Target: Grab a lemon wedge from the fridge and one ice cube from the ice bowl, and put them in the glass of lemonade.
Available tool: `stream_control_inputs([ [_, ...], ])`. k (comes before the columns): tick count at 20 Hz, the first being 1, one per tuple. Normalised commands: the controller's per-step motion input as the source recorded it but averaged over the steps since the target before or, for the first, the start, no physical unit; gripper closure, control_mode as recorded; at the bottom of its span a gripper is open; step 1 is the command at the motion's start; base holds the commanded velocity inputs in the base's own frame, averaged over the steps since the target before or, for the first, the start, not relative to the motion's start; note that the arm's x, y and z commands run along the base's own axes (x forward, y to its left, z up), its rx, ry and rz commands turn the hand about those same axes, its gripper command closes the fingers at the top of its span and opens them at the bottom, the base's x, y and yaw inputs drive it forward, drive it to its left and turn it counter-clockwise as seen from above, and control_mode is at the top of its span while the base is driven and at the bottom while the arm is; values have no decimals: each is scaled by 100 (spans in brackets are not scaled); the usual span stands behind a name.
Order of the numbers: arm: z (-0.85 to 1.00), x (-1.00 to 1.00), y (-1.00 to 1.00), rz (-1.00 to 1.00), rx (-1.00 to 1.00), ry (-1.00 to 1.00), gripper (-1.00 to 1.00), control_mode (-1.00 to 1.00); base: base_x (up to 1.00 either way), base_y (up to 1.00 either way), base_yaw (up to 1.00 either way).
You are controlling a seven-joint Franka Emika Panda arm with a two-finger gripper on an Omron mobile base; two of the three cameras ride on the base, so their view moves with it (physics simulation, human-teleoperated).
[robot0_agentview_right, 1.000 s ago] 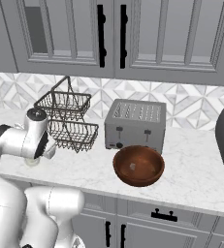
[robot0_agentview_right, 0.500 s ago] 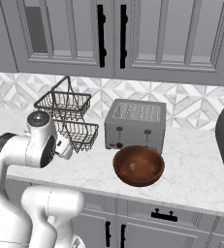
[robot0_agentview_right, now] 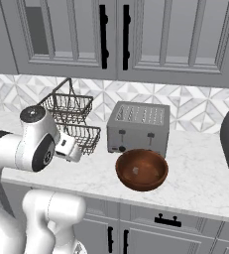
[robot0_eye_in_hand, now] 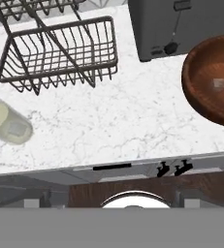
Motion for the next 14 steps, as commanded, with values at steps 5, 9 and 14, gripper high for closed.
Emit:
stream_control_inputs([
  [5, 3, -48, 15, 15, -19, -6, -100, -100, 0, 0, 0],
  [9, -3, -27, -4, 4, -6, -1, -100, -100, 0, 0, 0],
  [14, -13, -28, -15, 0, 0, -7, -100, -100, 0, 0, 0],
])
